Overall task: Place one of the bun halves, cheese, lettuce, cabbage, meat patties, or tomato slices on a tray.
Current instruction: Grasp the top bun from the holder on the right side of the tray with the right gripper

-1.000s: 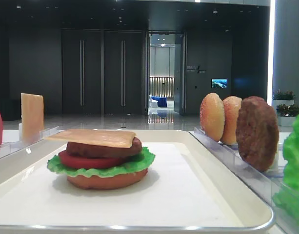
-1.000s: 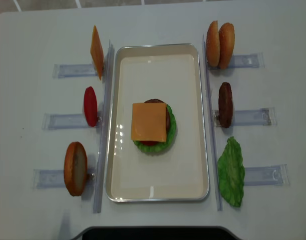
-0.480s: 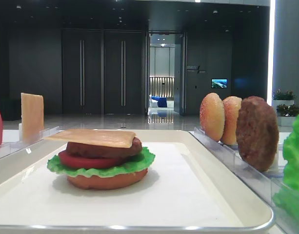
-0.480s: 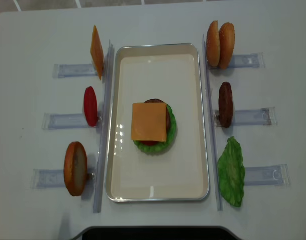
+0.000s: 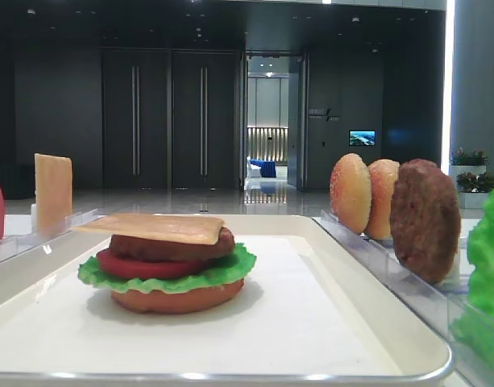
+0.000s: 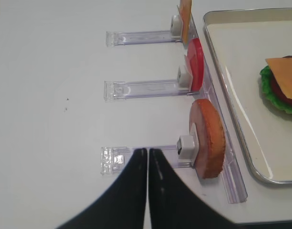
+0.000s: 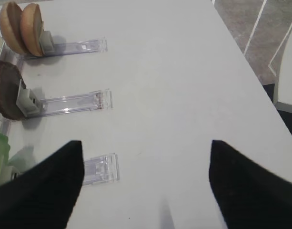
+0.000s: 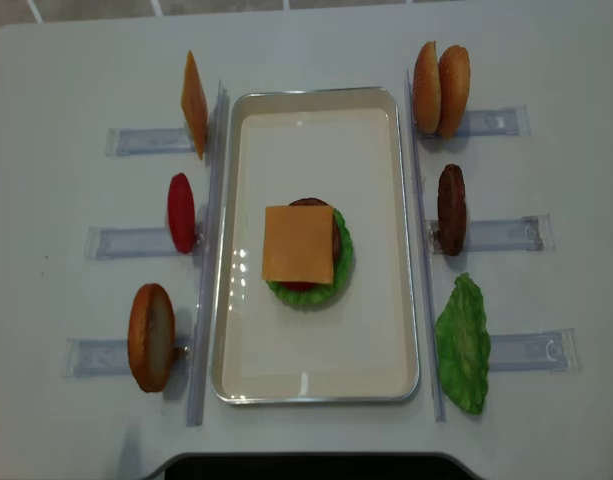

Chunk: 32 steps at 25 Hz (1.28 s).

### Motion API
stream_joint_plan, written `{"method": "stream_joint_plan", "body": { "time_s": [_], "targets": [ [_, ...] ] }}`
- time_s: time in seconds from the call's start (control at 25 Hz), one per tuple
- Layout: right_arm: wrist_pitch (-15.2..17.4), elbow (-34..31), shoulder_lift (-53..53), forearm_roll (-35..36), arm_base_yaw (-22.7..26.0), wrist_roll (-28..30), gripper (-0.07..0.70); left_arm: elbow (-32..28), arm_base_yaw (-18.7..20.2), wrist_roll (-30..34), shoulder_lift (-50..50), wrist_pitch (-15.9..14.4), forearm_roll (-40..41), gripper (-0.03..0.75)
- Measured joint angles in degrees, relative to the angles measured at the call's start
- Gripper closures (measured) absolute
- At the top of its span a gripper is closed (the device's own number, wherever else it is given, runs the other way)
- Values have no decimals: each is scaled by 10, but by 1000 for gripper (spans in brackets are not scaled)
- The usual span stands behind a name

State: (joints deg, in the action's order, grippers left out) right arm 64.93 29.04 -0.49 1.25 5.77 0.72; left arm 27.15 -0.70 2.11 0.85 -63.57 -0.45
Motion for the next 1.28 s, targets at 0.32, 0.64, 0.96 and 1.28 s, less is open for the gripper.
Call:
{"method": "stream_joint_plan", "body": {
  "time_s": [0.32, 0.64, 0.96, 1.28],
  "targets": [
    [0, 0, 0, 0, 0, -7, 113, 0, 0, 3, 0, 0, 0, 722],
    [-131, 47, 249, -1, 0, -29, 132, 0, 0, 4, 0, 0, 0, 722],
    [-207, 288, 757, -1, 0, 7, 143, 0, 0, 4, 0, -1, 0, 722],
    [-167, 500, 966, 1, 0, 33, 145, 0, 0, 4, 0, -1, 0, 722]
  ]
}}
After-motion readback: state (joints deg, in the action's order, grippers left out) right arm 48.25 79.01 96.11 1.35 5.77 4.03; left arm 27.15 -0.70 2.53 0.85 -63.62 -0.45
